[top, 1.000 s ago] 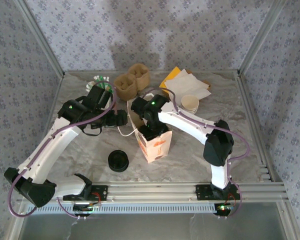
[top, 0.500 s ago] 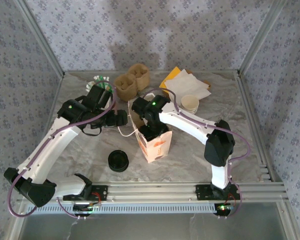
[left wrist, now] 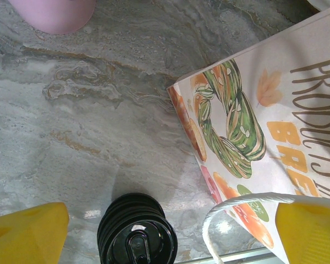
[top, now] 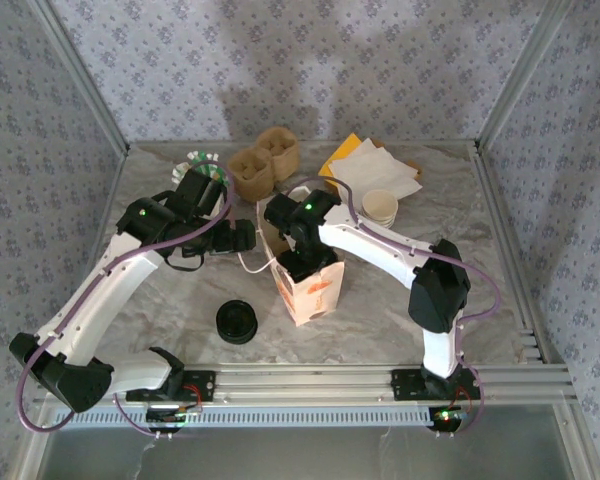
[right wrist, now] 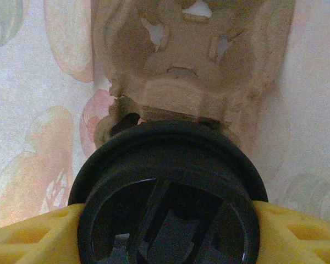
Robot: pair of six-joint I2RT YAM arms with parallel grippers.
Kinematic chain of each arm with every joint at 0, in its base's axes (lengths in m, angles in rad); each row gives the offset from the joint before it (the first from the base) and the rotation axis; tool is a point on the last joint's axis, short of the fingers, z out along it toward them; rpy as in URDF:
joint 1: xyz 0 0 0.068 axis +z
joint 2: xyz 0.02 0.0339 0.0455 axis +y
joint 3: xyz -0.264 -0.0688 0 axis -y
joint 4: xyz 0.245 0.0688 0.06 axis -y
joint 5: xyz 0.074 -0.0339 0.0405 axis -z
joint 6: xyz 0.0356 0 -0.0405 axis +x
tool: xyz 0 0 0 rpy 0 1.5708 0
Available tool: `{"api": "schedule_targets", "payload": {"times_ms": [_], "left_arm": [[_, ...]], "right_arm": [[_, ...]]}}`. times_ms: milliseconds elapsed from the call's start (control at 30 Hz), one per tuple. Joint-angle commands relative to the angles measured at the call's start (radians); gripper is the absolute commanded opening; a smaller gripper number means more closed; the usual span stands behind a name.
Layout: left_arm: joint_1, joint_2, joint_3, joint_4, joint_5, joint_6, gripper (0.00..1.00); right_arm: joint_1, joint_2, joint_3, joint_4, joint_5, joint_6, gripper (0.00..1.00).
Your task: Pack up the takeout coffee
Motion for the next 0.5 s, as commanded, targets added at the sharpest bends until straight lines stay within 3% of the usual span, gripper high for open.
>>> {"api": "schedule_targets", "payload": {"times_ms": [0, 467], "left_arm": [[-0.005, -0.004, 0.028, -0.011, -0.019, 0.016, 0.96], [-0.006, -0.015, 0.024, -0.005, -0.019, 0.011, 0.96]], "right_arm": [[-0.005, 0.039, -0.038, -0.022, 0.014, -0.02, 0.7], [-0.008, 0.034, 0.011, -0.069, 0.022, -0.03, 0.79]]}}
